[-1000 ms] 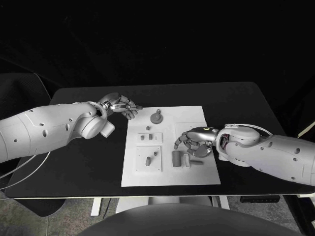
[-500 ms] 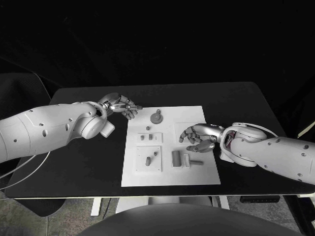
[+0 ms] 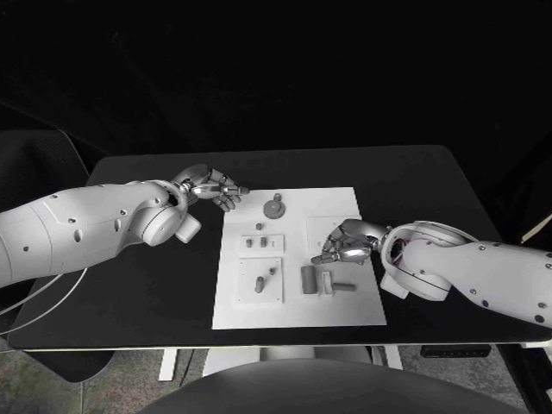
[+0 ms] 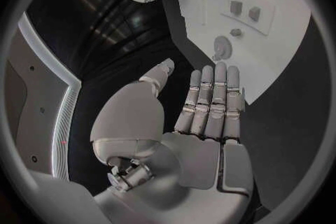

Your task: Assemble the parts on the task board

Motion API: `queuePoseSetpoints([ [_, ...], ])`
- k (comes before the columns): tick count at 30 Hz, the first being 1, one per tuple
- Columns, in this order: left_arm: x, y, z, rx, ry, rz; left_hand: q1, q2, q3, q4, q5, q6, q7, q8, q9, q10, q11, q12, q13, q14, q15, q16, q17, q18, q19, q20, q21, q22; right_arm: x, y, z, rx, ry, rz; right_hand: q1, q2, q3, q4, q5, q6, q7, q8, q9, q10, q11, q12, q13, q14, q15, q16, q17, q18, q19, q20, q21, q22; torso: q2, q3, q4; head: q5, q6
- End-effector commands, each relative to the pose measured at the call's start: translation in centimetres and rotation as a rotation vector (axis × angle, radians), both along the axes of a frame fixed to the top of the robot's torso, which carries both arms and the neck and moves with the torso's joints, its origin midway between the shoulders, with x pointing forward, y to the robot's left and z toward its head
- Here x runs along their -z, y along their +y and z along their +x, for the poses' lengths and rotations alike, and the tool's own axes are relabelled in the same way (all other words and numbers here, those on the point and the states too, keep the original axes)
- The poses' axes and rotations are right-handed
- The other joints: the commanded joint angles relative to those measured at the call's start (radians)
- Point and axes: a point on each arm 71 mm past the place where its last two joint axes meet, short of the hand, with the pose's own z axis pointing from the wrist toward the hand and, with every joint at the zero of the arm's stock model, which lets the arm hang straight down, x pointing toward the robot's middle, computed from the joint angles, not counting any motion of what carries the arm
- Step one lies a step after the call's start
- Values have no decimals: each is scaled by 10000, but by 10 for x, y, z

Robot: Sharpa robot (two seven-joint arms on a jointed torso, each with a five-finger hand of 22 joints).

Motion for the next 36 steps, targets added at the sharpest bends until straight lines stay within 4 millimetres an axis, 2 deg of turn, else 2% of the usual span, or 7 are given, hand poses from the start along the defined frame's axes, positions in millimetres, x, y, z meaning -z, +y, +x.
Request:
queuePoseSetpoints([
  [1,-1,-2,0,108,-21,-30,-51,11,-13,15,-18,74,-6,-14,-15,-75,6,-60,-13,17,-3,-15,-10,149,-7,-34,-30,11,4,2,-3,613,985,-884,-307,-22,-197,71,-33,177,9,-21,40,437,-116,163,-40,366,-145,1091,-15,636,322,-53,1132,15,-2,0,14,-17,21],
  [6,-1,-4,0,148,-10,-45,-49,12,-12,14,-18,75,-6,-14,-15,-75,6,-61,-13,17,-4,-15,-10,149,-7,-35,-30,12,7,13,-3,36,983,-2061,-855,-77,-439,288,-52,481,-23,23,117,1273,-387,370,-137,1168,-497,1223,-37,872,1008,-148,1340,139,1,-10,12,-27,50],
  [9,-1,-4,0,150,13,-39,-49,13,-12,13,-18,75,-6,-14,-15,-75,6,-62,-13,17,-4,-15,-11,149,-7,-35,-30,12,7,23,-4,-318,805,-2542,-1212,-138,-568,482,-63,611,-43,44,151,1494,-475,396,-186,1413,-622,1235,-42,951,1210,-180,1361,182,6,-7,21,-29,52],
  [16,-1,-5,-1,187,30,-53,-48,15,-11,13,-18,76,-6,-15,-15,-74,6,-63,-13,17,-3,-15,-12,149,-7,-35,-30,13,8,33,-6,-1059,516,-3614,-1602,-158,-644,742,-58,1250,-142,277,294,2190,-732,572,-244,2121,-905,1348,8,979,1754,-308,1457,346,4,-11,26,-26,36],
  [29,-1,-5,-1,211,69,-45,-50,16,-13,13,-18,78,-6,-15,-16,-72,6,-65,-12,16,-3,-15,-14,148,-9,-35,-31,14,10,47,-1,-1711,22,-4558,-1716,-100,-662,819,-59,1738,-250,450,391,2708,-915,740,-241,2649,-1082,1440,107,979,2122,-415,1550,532,10,3,23,10,16],
  [36,0,-7,0,250,79,-52,-52,16,-15,14,-19,79,-6,-16,-16,-72,6,-66,-12,15,-2,-16,-15,147,-10,-35,-32,14,14,51,7,-1317,75,-4533,-1734,-56,-647,845,-53,1810,-265,471,403,2788,-946,766,-240,2736,-1107,1451,129,979,2190,-435,1561,569,18,-9,22,-25,3],
])
